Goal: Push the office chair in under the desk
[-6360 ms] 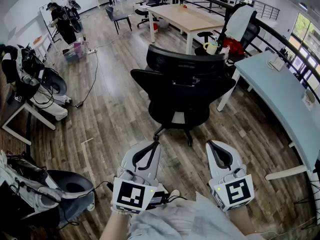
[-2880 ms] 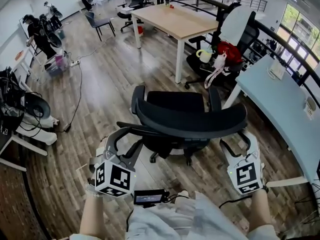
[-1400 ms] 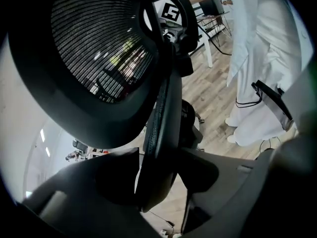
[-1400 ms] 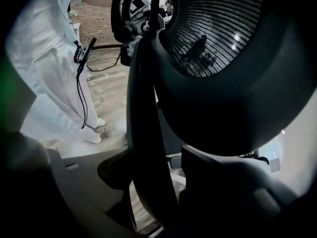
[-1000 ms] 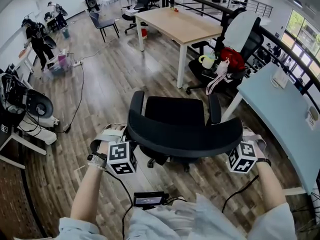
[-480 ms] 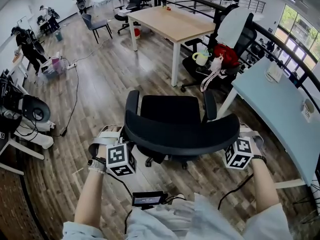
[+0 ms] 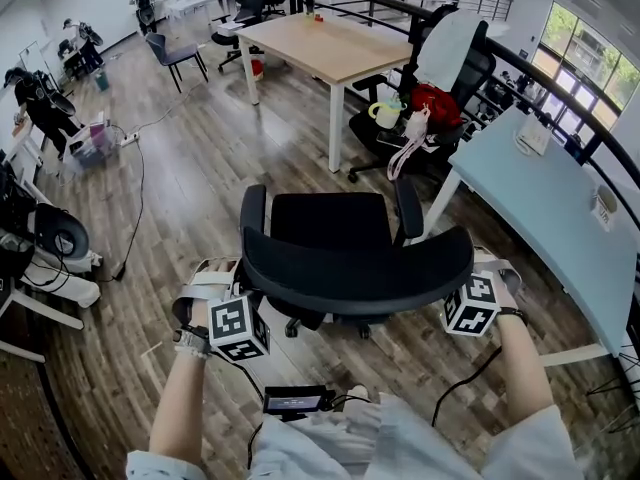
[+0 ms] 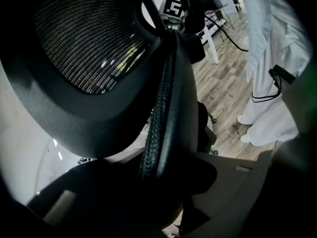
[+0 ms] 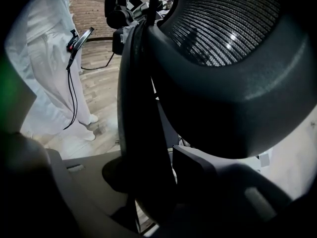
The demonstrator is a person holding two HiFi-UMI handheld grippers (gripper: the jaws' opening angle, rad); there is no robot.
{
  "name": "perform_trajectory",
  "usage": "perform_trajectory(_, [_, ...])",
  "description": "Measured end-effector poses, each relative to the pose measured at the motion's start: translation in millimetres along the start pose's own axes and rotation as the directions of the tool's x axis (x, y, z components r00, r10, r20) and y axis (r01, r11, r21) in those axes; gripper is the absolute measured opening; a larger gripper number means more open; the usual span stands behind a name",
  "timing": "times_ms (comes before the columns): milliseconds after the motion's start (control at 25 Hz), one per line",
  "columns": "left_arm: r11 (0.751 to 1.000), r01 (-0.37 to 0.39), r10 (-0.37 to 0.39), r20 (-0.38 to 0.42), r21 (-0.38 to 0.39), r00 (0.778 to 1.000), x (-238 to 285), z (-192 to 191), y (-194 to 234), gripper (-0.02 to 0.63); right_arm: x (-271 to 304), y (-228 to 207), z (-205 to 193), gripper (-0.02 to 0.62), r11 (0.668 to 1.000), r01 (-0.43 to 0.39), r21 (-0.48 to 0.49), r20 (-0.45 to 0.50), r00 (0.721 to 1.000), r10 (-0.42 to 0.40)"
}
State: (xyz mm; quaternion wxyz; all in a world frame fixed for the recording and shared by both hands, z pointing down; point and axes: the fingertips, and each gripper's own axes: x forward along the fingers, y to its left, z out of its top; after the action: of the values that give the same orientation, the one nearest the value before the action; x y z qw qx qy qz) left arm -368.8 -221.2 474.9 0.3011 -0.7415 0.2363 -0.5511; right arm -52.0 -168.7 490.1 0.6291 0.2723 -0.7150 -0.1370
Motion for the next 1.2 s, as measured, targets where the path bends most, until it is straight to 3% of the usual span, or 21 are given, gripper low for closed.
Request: perform_trajectory(1200, [0.995, 0.019, -0.023, 0.042, 0.093, 0.999, -40.4, 11.2, -41.8, 0.146, -48.4, 69.1, -7.3, 0.163, 0.997, 0.04, 0.062, -0.048, 0.998, -0.037])
